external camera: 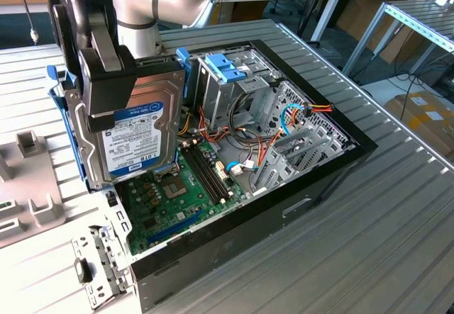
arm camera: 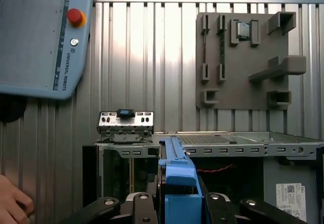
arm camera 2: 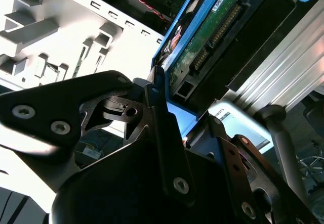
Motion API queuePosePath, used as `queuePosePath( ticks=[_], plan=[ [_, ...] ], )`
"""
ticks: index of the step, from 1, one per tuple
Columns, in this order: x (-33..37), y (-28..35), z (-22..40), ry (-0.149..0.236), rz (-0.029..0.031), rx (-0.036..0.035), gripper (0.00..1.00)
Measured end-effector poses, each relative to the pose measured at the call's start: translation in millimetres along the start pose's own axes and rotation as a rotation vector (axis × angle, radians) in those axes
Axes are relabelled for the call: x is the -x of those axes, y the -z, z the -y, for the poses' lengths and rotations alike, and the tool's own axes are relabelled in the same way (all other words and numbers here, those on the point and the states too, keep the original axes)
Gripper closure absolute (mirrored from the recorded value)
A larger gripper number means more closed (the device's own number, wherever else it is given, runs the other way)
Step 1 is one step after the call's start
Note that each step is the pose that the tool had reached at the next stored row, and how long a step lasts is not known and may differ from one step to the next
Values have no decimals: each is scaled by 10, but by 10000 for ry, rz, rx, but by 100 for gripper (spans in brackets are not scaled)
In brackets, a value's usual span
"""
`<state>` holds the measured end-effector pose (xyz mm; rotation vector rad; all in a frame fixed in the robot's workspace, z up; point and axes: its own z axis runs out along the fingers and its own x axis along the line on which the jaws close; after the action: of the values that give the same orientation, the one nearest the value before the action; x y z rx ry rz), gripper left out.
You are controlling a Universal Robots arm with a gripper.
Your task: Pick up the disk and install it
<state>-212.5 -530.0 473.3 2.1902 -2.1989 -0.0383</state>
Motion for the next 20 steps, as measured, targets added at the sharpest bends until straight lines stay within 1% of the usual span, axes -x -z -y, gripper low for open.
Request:
queuePosePath(
  ticks=[10,11,12,13,15,20],
  plan=[
    [-99,-2,18,0,-1,1,63],
    [-185,-3,35,0,-1,1,63],
    [-256,-4,48,0,-1,1,63],
    [-299,-6,55,0,0,0,63],
    [-329,-6,61,0,-1,1,63],
    [-379,-7,69,0,0,1,63]
  ],
)
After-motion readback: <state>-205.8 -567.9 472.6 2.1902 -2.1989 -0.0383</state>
